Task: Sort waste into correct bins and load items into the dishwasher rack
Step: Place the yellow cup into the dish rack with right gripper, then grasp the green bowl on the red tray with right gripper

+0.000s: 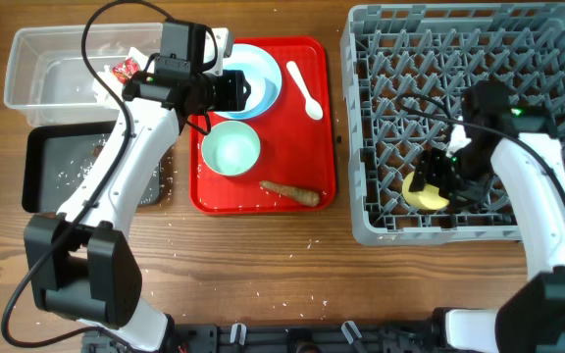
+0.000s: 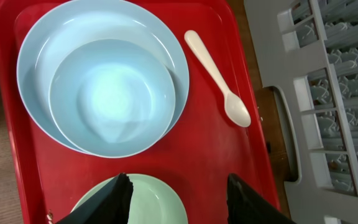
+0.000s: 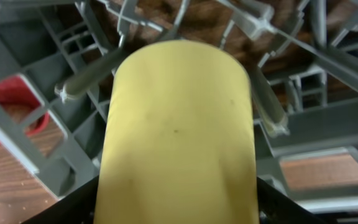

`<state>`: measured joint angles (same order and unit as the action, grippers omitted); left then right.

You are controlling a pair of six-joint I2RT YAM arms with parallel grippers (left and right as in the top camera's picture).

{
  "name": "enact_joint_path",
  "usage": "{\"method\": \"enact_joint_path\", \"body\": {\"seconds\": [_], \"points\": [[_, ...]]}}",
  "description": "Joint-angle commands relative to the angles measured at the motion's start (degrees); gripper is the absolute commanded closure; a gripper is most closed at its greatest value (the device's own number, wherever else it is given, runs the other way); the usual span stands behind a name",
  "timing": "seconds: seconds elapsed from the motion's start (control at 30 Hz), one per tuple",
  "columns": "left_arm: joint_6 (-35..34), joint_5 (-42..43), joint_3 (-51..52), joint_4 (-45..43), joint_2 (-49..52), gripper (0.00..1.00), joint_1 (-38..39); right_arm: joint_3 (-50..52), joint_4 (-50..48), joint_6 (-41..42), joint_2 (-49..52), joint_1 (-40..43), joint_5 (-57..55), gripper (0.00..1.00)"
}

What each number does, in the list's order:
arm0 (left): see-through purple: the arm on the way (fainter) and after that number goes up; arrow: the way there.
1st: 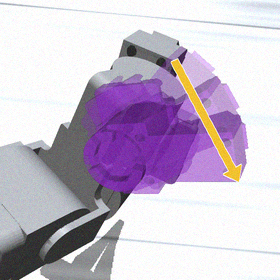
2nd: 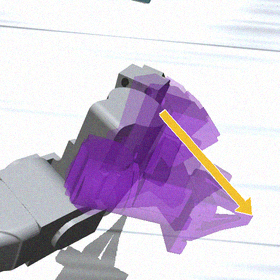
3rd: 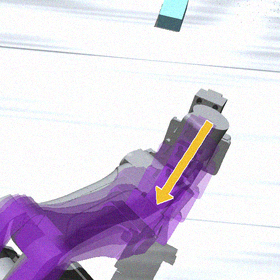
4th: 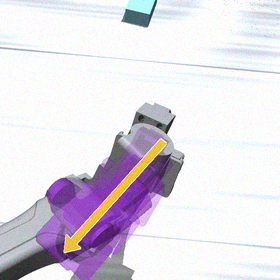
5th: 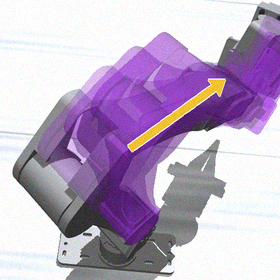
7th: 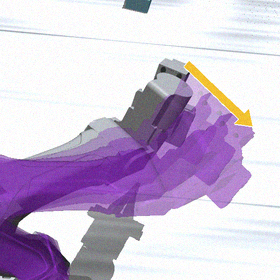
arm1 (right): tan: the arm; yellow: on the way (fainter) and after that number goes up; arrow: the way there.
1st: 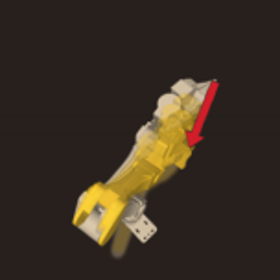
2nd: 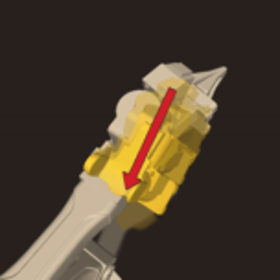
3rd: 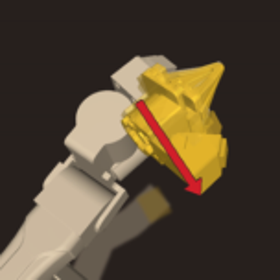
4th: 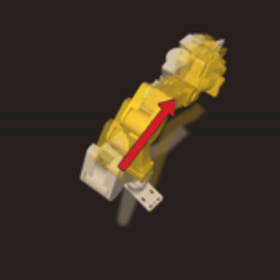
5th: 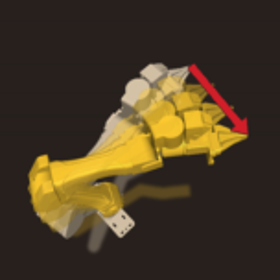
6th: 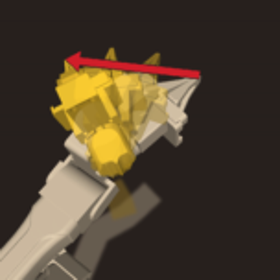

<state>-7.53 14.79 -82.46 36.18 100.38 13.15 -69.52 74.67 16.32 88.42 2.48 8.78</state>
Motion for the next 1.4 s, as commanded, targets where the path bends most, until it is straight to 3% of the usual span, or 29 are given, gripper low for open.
{"method": "enact_joint_path", "body": {"seconds": [0.0,0.3,0.43,0.53,0.63,0.77,1.03,1.23,1.37], "points": [[1.3,-0.8,-0.2,1.0,-0.6,0.48,0.2,0.5,-0.7,0.3,2.1,-0.4,-0.6,0.01],[1.3,-1.5,-0.2,1.9,-0.5,0.43,0.2,-15.4,-0.3,-3.0,0.3,-0.6,2.7,0.01],[1.3,-2.9,-0.2,2.3,-0.5,0.41,0.2,-19.0,-2.0,-4.3,-0.5,-5.0,3.1,0.02],[1.4,-3.0,-0.2,3.5,-0.5,0.41,0.2,-18.9,-7.8,-1.3,0.0,-10.2,3.1,0.05],[1.0,-8.4,-0.2,6.8,-0.5,0.42,-0.1,-18.9,-16.8,3.1,1.4,-17.2,3.1,0.08],[-5.0,-8.6,-0.2,7.2,-2.7,0.42,-5.0,-18.9,-27.7,9.2,7.9,-26.5,3.1,0.16],[-4.9,-8.2,-0.2,10.7,-6.8,0.38,-14.1,-18.9,-39.9,14.0,25.6,-36.7,4.9,0.35],[-4.9,-8.3,-0.2,11.7,-6.8,0.35,-15.7,-18.9,-44.6,15.9,34.1,-39.4,4.7,0.46],[-4.9,-8.3,-0.2,11.6,-6.8,0.30,-15.7,-18.9,-44.6,16.7,35.1,-39.4,4.6,0.67]]}}
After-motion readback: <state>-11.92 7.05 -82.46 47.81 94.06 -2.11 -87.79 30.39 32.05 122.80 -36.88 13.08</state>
